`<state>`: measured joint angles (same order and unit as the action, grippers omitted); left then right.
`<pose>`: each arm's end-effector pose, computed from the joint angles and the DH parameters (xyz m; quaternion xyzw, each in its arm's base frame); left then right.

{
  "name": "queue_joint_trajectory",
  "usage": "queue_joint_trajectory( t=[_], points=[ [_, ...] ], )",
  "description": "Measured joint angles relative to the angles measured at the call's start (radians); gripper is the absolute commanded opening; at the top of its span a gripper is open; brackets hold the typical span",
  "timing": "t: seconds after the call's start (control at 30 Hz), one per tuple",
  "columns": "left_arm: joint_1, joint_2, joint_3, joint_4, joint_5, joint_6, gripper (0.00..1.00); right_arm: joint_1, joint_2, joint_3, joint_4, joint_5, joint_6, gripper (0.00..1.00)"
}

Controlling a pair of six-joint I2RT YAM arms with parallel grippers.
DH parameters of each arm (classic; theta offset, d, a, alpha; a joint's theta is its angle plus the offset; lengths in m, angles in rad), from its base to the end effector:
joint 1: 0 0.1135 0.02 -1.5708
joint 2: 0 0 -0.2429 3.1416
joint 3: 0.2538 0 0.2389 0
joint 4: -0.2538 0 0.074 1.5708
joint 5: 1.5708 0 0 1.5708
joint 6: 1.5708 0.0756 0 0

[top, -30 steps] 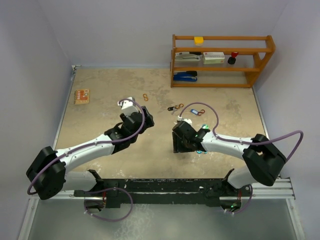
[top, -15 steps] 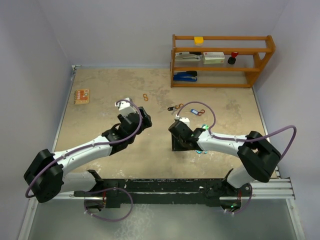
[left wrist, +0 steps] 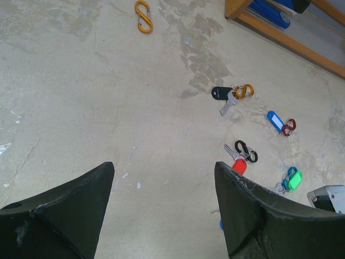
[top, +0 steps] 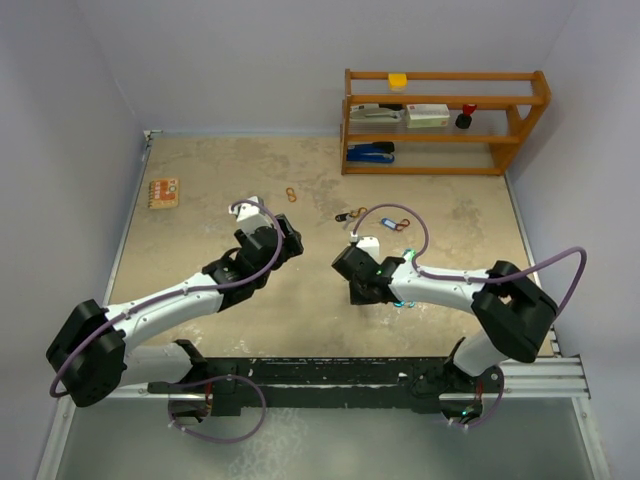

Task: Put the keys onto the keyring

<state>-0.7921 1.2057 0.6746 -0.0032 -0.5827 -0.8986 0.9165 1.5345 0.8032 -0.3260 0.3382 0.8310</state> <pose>0.2270 -0.1709 0.2052 -0.1864 0.8233 -0.1895 0.5015 0.1993 0.2186 0.1199 0.0020 0.9544 0.0874 0.2855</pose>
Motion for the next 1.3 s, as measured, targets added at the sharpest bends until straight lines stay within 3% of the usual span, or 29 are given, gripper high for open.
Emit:
queue_joint_trajectory(
  t=[0.13, 0.3, 0.47, 0.6, 0.93, 1.3],
  points=[
    [0.0, 0.0, 0.0, 0.001, 0.0, 0.0, 0.72, 0.001, -0.006, 0.0, -0.055, 0.03, 0.0, 0.18],
    [0.0, 0.0, 0.0, 0.001, 0.0, 0.0, 0.72, 0.001, -0.034, 0.001, -0.089, 0.062, -0.005, 0.21],
    [0.0, 0.0, 0.0, 0.001, 0.0, 0.0, 0.72, 0.002, -0.095, 0.001, -0.082, 0.082, -0.043, 0.47],
    [0.0, 0.0, 0.0, 0.001, 0.0, 0.0, 0.72, 0.002, -0.131, 0.001, -0.032, 0.082, -0.105, 0.5],
    [0.0, 0.0, 0.0, 0.001, 0.003, 0.0, 0.72, -0.03, -0.093, 0.006, 0.158, 0.003, -0.252, 0.37],
    [0.0, 0.0, 0.0, 0.001, 0.003, 0.0, 0.72, -0.166, 0.031, 0.018, 0.322, -0.178, -0.281, 0.34]
  ],
)
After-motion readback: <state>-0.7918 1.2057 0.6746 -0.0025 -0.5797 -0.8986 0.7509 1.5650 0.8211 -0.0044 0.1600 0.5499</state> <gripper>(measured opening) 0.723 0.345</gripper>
